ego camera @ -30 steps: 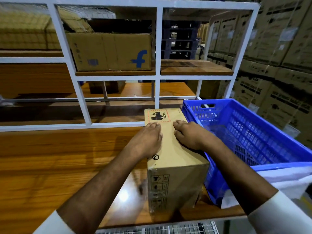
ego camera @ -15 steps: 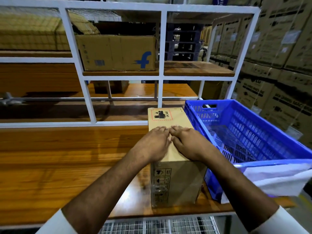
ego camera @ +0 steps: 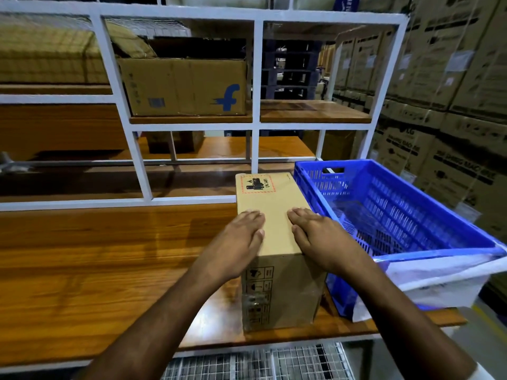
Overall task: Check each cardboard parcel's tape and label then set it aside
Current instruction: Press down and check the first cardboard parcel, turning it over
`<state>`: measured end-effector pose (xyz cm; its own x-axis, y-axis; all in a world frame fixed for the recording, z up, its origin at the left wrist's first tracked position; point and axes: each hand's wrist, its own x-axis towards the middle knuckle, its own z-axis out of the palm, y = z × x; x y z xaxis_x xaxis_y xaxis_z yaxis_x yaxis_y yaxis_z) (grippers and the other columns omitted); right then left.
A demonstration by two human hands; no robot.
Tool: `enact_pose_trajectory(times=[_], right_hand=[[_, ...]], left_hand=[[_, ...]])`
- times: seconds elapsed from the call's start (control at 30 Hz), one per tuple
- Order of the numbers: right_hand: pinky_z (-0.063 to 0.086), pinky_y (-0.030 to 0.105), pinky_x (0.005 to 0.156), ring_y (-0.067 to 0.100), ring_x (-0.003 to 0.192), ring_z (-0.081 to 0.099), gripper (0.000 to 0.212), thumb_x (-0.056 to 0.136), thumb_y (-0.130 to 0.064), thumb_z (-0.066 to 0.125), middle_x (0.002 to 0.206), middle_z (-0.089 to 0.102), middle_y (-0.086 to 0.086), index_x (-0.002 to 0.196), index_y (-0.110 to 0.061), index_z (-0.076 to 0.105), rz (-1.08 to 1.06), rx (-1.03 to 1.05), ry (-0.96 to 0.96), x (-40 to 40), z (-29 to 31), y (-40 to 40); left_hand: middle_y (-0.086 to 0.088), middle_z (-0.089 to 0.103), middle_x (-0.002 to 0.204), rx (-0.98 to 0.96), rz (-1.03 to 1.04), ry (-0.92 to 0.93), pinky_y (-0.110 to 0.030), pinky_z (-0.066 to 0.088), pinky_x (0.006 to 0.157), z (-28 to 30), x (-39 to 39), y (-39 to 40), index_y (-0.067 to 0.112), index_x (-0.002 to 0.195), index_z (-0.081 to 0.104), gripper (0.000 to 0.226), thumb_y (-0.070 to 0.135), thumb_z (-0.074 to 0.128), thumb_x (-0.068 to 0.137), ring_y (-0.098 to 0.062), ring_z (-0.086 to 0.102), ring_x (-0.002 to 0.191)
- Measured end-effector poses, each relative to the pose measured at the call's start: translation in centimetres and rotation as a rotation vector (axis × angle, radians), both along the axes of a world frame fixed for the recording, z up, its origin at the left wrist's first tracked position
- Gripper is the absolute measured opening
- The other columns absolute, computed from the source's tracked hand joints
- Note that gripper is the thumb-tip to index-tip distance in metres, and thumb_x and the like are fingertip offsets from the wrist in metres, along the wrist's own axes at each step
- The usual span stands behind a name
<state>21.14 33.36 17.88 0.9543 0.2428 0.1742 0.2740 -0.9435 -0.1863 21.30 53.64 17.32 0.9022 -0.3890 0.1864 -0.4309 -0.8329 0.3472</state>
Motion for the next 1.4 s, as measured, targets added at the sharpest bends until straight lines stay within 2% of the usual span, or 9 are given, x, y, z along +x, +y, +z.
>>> enact_pose_trajectory(times=[0.23,0.43,0.77,0.93,1.03,1.13,1.2,1.3,1.4], right_hand=[[0.021,0.03,0.121,0.01,0.146,0.029,0.049,0.105,-0.033,0.035,0.157,0.035,-0.001,0.152,-0.019,0.036,0.118,0.022,-0.026,-1.7,0.2,1.0],[0.011,0.014,0.112,0.006,0.144,0.031,0.047,0.105,-0.031,0.037,0.155,0.039,-0.004,0.151,-0.021,0.04,0.117,0.073,-0.133,-2.8,-1.0,1.5],[0.02,0.019,0.115,0.014,0.138,0.042,0.049,0.101,-0.038,0.034,0.144,0.054,0.001,0.14,-0.019,0.055,0.095,0.164,-0.28,-4.9,-3.9,-1.1],[0.027,0.023,0.116,0.009,0.14,0.04,0.047,0.097,-0.039,0.048,0.148,0.049,-0.001,0.137,-0.016,0.058,0.072,0.472,-0.369,-4.7,-5.2,-0.9],[0.035,0.021,0.112,0.005,0.138,0.043,0.069,0.088,-0.046,0.063,0.151,0.046,-0.002,0.148,-0.019,0.043,-0.05,0.689,-0.355,-5.1,-7.1,-1.1],[0.047,0.03,0.102,0.012,0.127,0.056,0.091,0.077,-0.07,0.063,0.143,0.055,-0.003,0.152,-0.028,0.032,-0.091,0.712,-0.221,-4.7,-9.0,0.2],[0.049,0.031,0.098,0.014,0.122,0.059,0.095,0.074,-0.074,0.064,0.138,0.058,-0.003,0.15,-0.026,0.034,-0.056,0.669,-0.203,-4.1,-9.0,1.7],[0.044,0.028,0.104,0.013,0.129,0.053,0.09,0.078,-0.06,0.07,0.144,0.053,0.002,0.149,-0.014,0.039,0.072,0.616,-0.313,-3.6,-7.4,4.3],[0.04,0.03,0.109,0.019,0.133,0.05,0.076,0.083,-0.038,0.074,0.145,0.053,0.009,0.146,-0.007,0.044,0.215,0.413,-0.427,-3.3,-6.3,7.2]], left_hand=[[0.004,0.035,0.156,-0.003,-0.06,-0.073,-0.02,0.014,0.114,0.9,-2.1,-1.2,0.023,0.15,0.036,0.046,0.036,0.032,0.106,-0.009,0.027,0.144],[0.006,0.024,0.161,0.031,-0.067,-0.149,-0.016,-0.003,0.112,-0.3,-3.2,-1.6,0.023,0.155,0.022,0.051,0.038,0.025,0.107,-0.005,0.014,0.148],[0.019,0.025,0.157,-0.227,-0.03,-0.168,-0.006,0.001,0.11,-4.0,-3.8,1.3,0.032,0.152,0.031,0.05,0.044,0.027,0.104,0.012,0.004,0.143],[0.021,0.034,0.149,-0.332,-0.005,-0.207,-0.005,0.007,0.111,-4.5,-3.5,0.8,0.027,0.147,0.041,0.047,0.04,0.03,0.104,0.01,0.015,0.141],[0.023,0.035,0.144,-0.445,0.052,-0.248,-0.005,0.014,0.111,-5.4,-3.5,1.3,0.026,0.144,0.047,0.042,0.037,0.034,0.105,0.016,0.018,0.138],[0.017,0.041,0.145,-0.514,0.156,-0.26,-0.001,0.016,0.107,-5.3,-3.7,2.4,0.024,0.143,0.049,0.046,0.034,0.033,0.101,0.02,0.021,0.133],[0.011,0.041,0.151,-0.472,0.197,-0.212,-0.007,0.017,0.109,-4.5,-4.0,3.2,0.025,0.146,0.044,0.05,0.032,0.03,0.099,0.012,0.025,0.133],[0.005,0.039,0.153,-0.3,0.248,-0.136,-0.032,0.025,0.114,-2.8,-4.5,4.1,0.033,0.153,0.026,0.05,0.037,0.03,0.104,-0.011,0.032,0.137],[-0.007,0.046,0.145,-0.204,0.329,0.07,-0.052,0.035,0.108,-1.8,-3.4,5.4,0.04,0.15,0.021,0.076,0.08,0.015,0.086,-0.029,0.044,0.128]])
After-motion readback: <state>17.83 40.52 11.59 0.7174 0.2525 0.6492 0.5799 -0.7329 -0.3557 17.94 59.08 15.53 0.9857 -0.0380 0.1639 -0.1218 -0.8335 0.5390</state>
